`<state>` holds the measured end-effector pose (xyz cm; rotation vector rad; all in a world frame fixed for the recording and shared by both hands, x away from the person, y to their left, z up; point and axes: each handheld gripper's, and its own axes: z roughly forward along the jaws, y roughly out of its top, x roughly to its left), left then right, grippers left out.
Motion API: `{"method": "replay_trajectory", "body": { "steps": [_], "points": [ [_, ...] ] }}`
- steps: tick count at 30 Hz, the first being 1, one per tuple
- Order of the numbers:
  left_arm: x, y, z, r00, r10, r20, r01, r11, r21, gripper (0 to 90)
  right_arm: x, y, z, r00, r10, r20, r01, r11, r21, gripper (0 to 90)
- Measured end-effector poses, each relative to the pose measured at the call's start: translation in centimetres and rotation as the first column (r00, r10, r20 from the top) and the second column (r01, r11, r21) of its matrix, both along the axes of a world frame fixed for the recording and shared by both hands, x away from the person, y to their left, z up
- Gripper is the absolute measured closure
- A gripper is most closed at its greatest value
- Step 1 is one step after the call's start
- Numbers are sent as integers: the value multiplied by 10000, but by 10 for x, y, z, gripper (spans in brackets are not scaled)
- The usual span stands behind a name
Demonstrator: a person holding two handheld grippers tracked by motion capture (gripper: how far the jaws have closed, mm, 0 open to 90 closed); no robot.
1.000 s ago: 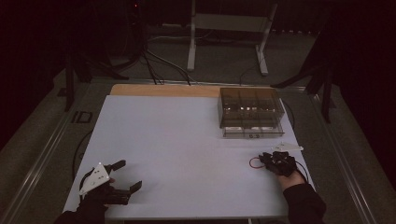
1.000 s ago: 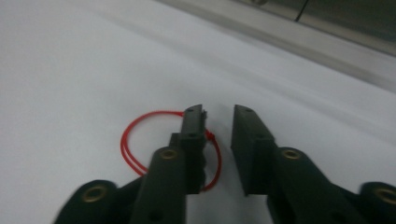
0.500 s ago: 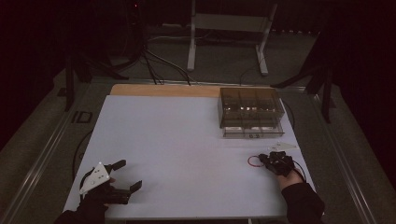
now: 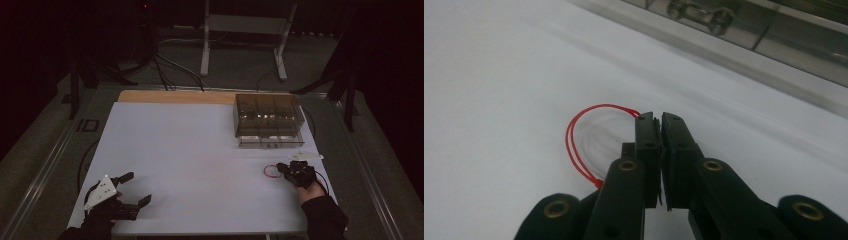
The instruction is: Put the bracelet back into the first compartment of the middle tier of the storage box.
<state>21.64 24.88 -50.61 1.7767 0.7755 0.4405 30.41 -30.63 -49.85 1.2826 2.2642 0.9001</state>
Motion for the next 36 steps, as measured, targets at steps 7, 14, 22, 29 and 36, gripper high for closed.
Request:
{"method": "replay_trajectory", "body": {
  "steps": [7,14,22,29,36],
  "points": [
    [1,-1,0,10000,-17,-8,17,10000,-3,33,-4,5,5,9999,167,3,-167,9999,15,878],
    [1,-1,0,10000,17,-2,-17,10000,-55,33,-6,11,11,9995,322,-38,-321,9994,152,878],
    [1,-1,0,10000,6,-9,-6,10000,-8,33,-8,18,19,9984,564,-101,-562,9981,244,877],
    [1,-1,0,10000,17,-16,-17,10000,-41,33,-9,19,24,9981,605,-79,-603,9977,308,878],
    [1,-1,0,10000,24,-14,-24,10000,-18,33,-9,21,31,9975,701,24,-701,9970,336,878]
  ]
}}
